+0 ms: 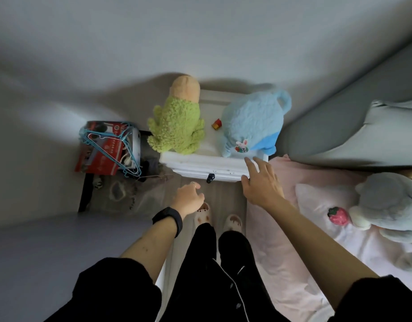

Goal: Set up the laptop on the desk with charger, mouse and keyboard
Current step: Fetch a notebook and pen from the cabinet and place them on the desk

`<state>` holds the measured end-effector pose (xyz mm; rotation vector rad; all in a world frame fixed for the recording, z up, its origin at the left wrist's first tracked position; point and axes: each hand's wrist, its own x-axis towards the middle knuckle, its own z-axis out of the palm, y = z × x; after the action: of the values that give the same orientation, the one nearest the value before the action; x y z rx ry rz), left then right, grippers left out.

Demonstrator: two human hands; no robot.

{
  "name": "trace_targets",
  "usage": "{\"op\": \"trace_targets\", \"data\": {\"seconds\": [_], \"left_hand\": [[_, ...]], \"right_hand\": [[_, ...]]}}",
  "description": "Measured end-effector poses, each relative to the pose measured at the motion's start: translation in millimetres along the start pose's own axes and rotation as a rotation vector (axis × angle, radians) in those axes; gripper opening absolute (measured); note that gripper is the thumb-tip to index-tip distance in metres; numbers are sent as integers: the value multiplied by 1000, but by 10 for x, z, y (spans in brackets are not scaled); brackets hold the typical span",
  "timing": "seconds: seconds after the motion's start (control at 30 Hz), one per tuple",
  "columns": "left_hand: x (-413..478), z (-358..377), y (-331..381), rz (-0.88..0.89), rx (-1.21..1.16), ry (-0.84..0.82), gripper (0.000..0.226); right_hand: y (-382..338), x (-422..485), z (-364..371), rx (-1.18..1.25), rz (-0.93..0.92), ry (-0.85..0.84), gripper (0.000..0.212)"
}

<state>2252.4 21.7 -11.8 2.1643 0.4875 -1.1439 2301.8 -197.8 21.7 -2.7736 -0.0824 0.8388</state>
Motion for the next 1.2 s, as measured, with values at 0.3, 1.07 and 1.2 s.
{"op": "trace_targets", "data": {"seconds": [0.3,1.07,1.2], "left_hand": [[676,8,15,-94,-356,-48,52],[343,1000,-346,-258,-595,29,27],[121,1190,-580,-359,-632,9,25]], "right_hand": [[107,364,350,-49,-35,9,64],[44,472,391,-90,75,-89,64],[-34,345,490,-182,97,1,71]]}}
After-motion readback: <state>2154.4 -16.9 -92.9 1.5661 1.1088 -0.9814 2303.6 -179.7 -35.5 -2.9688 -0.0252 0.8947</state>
